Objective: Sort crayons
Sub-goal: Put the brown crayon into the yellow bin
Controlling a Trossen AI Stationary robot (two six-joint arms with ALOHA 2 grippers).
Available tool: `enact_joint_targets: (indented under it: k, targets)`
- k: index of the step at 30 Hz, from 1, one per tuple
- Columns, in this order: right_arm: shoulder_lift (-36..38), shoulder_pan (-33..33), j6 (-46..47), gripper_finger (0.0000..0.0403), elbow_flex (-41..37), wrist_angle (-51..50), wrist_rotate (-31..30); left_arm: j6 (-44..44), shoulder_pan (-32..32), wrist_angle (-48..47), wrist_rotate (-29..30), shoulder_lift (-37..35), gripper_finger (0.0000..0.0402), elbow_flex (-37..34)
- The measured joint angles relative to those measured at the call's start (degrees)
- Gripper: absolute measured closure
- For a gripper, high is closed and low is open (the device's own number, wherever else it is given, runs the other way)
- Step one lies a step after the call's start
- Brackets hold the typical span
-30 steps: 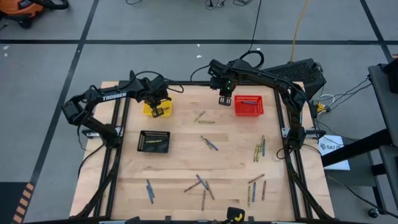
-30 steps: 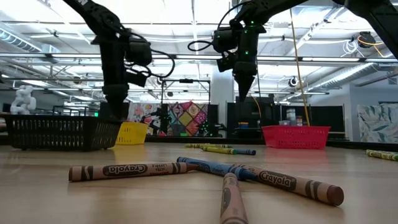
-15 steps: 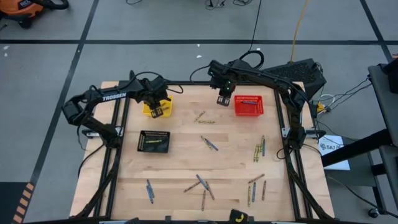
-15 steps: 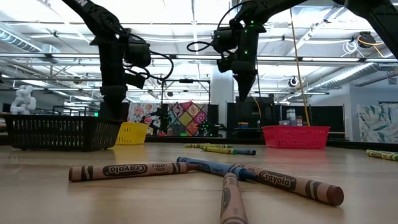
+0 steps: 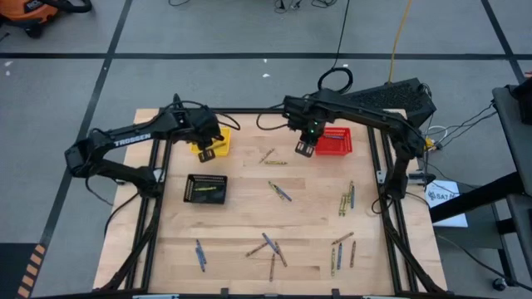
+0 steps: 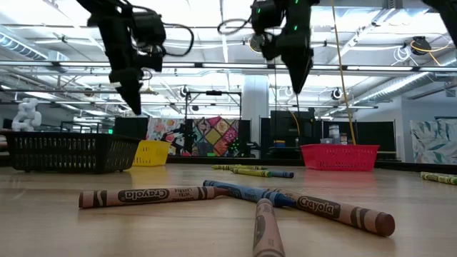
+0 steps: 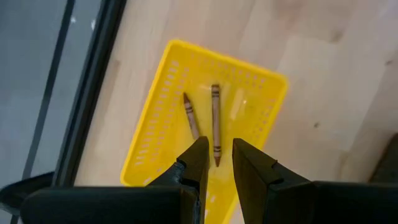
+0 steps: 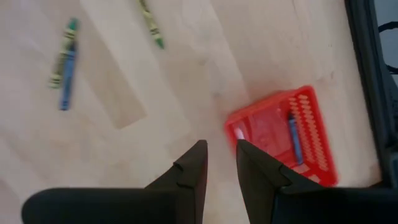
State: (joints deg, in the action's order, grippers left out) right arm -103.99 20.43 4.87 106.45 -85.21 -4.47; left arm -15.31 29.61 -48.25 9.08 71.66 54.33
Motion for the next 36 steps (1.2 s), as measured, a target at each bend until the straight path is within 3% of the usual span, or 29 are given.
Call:
enact_joint_targets:
  k: [10, 15, 21, 31, 36]
  targets:
    - [8.6, -10.2, 18.3, 0.033, 0.0, -3.3, -0.4, 0.1, -3.7, -0.4, 0.0, -3.5, 0.0334, 0.0]
    - [10.0, -16.3, 27.6, 0.033, 0.0, -4.9, -4.5, 0.2, -5.0, -0.4, 0.0, -3.5, 0.0334, 0.0]
    - [10.1, -24.5, 32.0, 0.033, -0.7, -4.8, -4.5, 0.0, -6.1, -0.4, -0.1, -3.5, 0.0334, 0.0]
    - [10.1, -37.3, 37.6, 0.033, -14.2, -4.8, -4.1, -0.1, -6.1, -0.4, -0.6, -3.5, 0.0334, 0.0]
    - [10.1, -42.3, 40.1, 0.033, -22.1, -3.8, 0.0, 0.0, -6.1, -0.4, -0.9, -3.5, 0.0334, 0.0]
